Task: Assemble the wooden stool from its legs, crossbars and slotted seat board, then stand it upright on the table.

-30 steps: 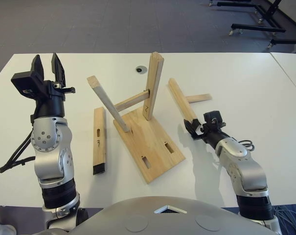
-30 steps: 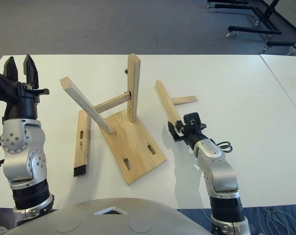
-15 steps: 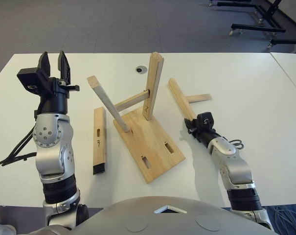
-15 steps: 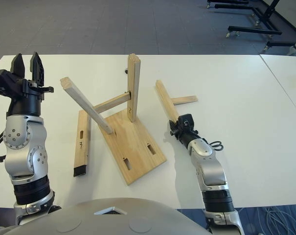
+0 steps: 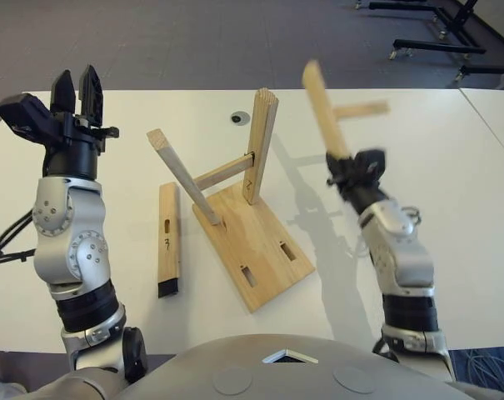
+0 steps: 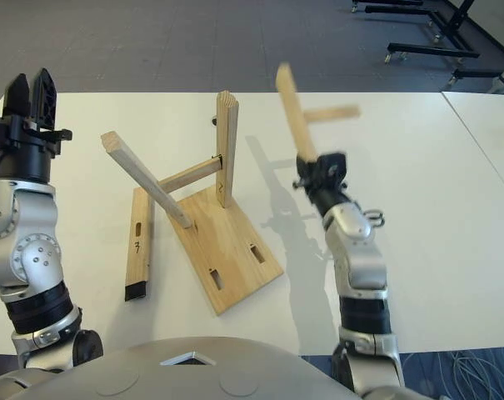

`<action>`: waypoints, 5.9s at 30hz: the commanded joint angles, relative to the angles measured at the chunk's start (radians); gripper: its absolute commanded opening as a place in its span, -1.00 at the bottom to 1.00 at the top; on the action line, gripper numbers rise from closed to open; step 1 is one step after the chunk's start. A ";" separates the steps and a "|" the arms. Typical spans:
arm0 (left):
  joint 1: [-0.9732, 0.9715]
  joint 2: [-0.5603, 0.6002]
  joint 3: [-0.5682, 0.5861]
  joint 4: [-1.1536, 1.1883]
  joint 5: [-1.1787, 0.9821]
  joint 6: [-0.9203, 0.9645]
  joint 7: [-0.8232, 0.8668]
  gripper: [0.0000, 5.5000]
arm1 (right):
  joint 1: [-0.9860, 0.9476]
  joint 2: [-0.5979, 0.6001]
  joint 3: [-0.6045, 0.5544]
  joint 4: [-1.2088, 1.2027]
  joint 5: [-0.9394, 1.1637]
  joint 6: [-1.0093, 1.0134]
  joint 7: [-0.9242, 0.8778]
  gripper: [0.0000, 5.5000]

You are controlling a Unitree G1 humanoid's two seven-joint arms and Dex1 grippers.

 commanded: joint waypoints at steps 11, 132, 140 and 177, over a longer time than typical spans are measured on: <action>-0.359 0.067 -0.056 0.016 -0.862 0.272 0.040 -0.03 | -0.350 -0.019 0.151 -0.164 0.134 -0.082 0.220 -0.63; 0.089 0.420 -0.177 -0.029 -0.839 0.400 -0.210 -0.26 | -0.092 -0.307 0.067 -0.227 0.066 -0.033 0.350 0.00; 0.186 0.379 -0.115 -0.234 -0.721 0.256 -0.384 -0.26 | -0.041 -0.304 0.031 -0.277 0.086 -0.014 0.312 0.00; 0.662 0.248 -0.253 -0.313 -0.260 -0.077 -0.733 -0.26 | 0.026 -0.304 0.069 -0.365 0.111 0.074 0.256 0.00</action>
